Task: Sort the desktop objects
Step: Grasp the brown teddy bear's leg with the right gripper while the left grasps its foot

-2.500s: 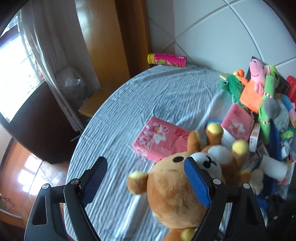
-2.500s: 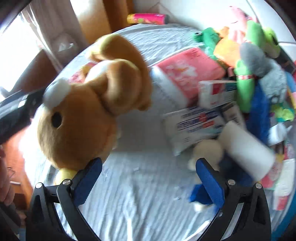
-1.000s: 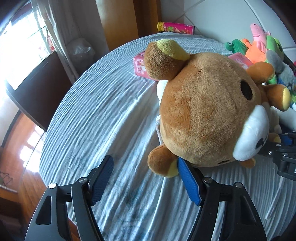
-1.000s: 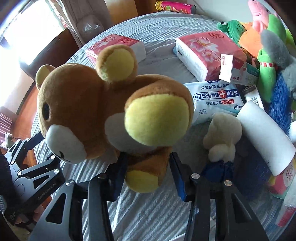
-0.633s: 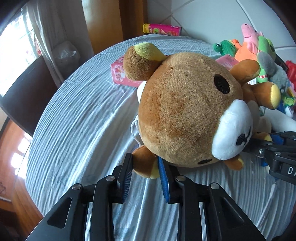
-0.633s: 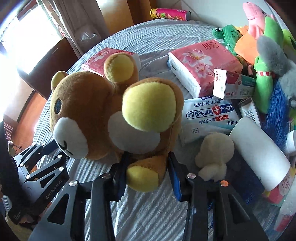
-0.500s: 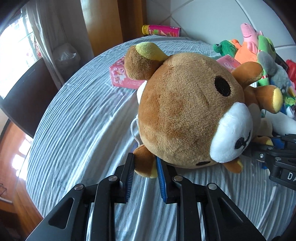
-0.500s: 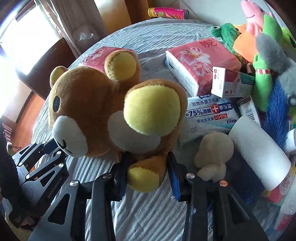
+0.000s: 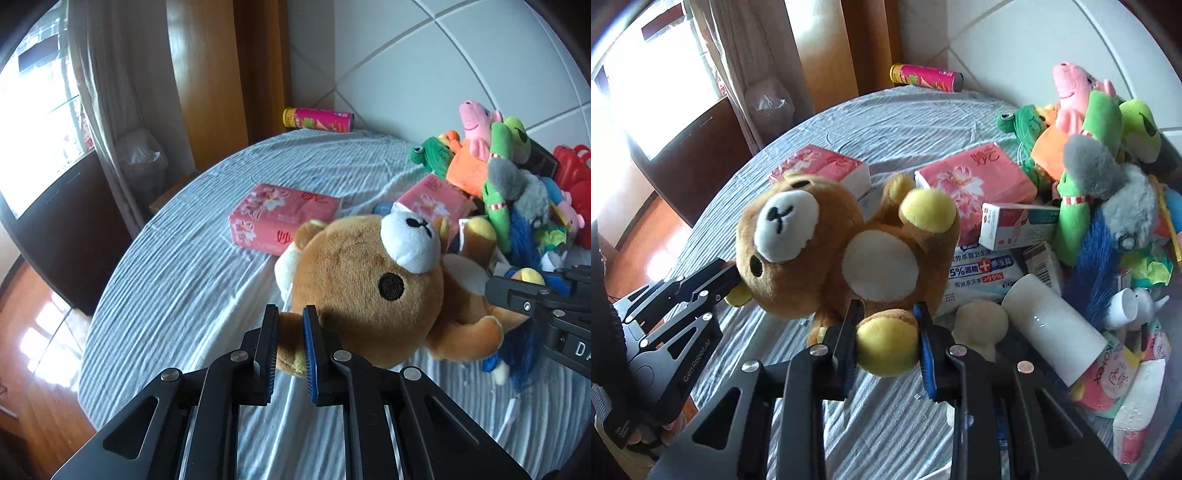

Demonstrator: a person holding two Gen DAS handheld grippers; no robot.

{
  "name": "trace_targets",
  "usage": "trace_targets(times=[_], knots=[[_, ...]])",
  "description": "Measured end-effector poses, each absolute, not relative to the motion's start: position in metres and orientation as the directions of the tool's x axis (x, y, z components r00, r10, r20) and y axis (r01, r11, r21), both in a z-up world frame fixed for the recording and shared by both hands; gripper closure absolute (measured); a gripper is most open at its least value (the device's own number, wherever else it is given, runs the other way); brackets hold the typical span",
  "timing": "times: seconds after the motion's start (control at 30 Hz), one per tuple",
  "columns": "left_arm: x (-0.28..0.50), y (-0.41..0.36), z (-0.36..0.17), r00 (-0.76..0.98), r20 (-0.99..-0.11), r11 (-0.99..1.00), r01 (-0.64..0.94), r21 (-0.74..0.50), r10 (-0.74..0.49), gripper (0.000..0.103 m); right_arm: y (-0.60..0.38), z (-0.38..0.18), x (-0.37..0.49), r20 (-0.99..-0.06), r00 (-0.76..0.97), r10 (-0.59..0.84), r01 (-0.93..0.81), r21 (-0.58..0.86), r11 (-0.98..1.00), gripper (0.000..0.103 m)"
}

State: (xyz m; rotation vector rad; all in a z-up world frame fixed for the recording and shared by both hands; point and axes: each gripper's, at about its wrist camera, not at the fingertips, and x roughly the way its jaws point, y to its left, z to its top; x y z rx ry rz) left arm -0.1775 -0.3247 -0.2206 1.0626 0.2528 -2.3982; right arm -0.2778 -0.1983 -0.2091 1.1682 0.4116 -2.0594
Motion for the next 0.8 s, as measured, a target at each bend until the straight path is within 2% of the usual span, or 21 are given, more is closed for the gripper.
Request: trace_targets(times=[0.07, 0.1, 0.17, 0.27, 0.3, 0.33, 0.4, 0.43, 0.6, 0.7, 0.77, 0.8], knots=[[-0.178, -0.32, -0.212, -0.59, -0.72, -0.866, 0.498, 0.031, -0.365, 0.096, -0.195, -0.198, -0.275, -0.828, -0.356, -0.433, 0.717, 0.055, -0.695, 0.076], [-0.178, -0.318, -0.209, -0.598, -0.715, -0.871, 0.49, 0.031, -0.362, 0.103, -0.193, -0.193, -0.274, -0.824, -0.365, -0.432, 0.713, 0.05, -0.699, 0.077], [-0.181, -0.316, -0.208, -0.597, -0.725, -0.881, 0.472, 0.028, -0.342, 0.103, -0.189, -0.188, -0.273, -0.823, -0.375, -0.426, 0.704, 0.047, -0.709, 0.077], [-0.183, -0.319, -0.221, -0.548, -0.79, -0.89, 0.456, -0.006, -0.275, 0.1, -0.184, -0.191, -0.274, -0.834, -0.374, -0.405, 0.689, 0.043, -0.724, 0.076], [-0.182, -0.322, -0.228, -0.536, -0.809, -0.892, 0.45, -0.033, -0.241, 0.091, -0.183, -0.195, -0.275, -0.84, -0.369, -0.397, 0.682, 0.045, -0.73, 0.076], [-0.18, -0.323, -0.235, -0.529, -0.82, -0.893, 0.447, -0.05, -0.219, 0.071, -0.182, -0.199, -0.276, -0.846, -0.365, -0.388, 0.675, 0.047, -0.736, 0.076], [-0.174, -0.322, -0.245, -0.514, -0.826, -0.886, 0.463, -0.041, -0.23, 0.048, -0.18, -0.208, -0.278, -0.856, -0.353, -0.378, 0.661, 0.058, -0.748, 0.076], [-0.172, -0.322, -0.248, -0.519, -0.824, -0.886, 0.461, -0.043, -0.23, 0.043, -0.18, -0.212, -0.279, -0.861, -0.347, -0.372, 0.655, 0.061, -0.753, 0.076], [-0.172, -0.316, -0.256, -0.533, -0.816, -0.904, 0.426, -0.03, -0.224, 0.033, -0.175, -0.222, -0.281, -0.868, -0.344, -0.358, 0.636, 0.066, -0.769, 0.076], [-0.166, -0.313, -0.259, -0.525, -0.833, -0.926, 0.375, -0.041, -0.176, 0.033, -0.171, -0.224, -0.289, -0.867, -0.341, -0.364, 0.619, 0.085, -0.781, 0.077], [-0.163, -0.307, -0.26, -0.529, -0.835, -0.935, 0.352, -0.05, -0.154, 0.028, -0.171, -0.224, -0.293, -0.864, -0.339, -0.372, 0.612, 0.098, -0.785, 0.077], [-0.161, -0.304, -0.261, -0.529, -0.836, -0.939, 0.341, -0.052, -0.146, 0.023, -0.171, -0.225, -0.295, -0.863, -0.337, -0.377, 0.609, 0.105, -0.786, 0.077]])
